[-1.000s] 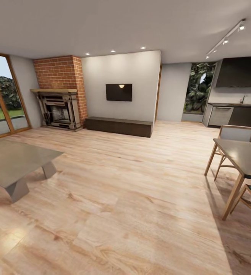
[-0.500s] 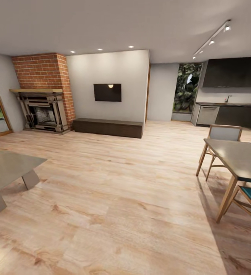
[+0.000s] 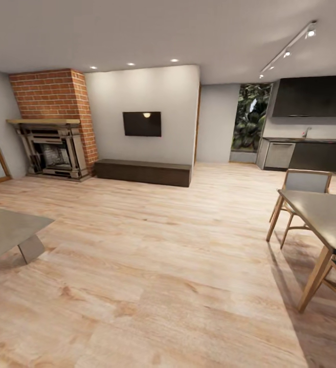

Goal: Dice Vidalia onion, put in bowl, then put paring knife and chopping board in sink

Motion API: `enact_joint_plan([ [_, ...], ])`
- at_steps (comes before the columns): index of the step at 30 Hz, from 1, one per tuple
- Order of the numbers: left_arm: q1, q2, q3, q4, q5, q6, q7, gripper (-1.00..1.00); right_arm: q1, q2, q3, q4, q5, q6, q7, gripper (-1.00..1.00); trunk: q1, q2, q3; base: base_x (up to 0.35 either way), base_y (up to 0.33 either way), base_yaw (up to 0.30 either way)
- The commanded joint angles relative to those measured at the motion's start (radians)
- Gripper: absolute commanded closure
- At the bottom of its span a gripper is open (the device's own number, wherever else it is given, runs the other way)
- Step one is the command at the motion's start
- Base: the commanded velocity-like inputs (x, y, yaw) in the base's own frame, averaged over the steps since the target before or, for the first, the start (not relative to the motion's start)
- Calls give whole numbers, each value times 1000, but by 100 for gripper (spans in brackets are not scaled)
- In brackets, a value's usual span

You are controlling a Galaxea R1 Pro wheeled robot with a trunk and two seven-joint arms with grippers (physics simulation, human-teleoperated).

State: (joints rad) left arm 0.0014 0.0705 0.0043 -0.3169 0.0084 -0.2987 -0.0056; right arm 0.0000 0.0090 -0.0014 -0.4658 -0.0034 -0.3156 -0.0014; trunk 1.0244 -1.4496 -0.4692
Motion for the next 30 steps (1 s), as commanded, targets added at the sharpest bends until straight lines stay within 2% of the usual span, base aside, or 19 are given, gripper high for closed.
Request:
enact_joint_plan([
  [1, 0, 0, 0, -1, 1, -2, -1, -100, 0, 0, 0, -1, 0, -2, 0, -100, 1, 0, -1, 317, 0, -114],
  [30, 0, 0, 0, -1, 1, -2, -1, -100, 0, 0, 0, -1, 0, -2, 0, -100, 1, 0, -1, 317, 0, -172],
])
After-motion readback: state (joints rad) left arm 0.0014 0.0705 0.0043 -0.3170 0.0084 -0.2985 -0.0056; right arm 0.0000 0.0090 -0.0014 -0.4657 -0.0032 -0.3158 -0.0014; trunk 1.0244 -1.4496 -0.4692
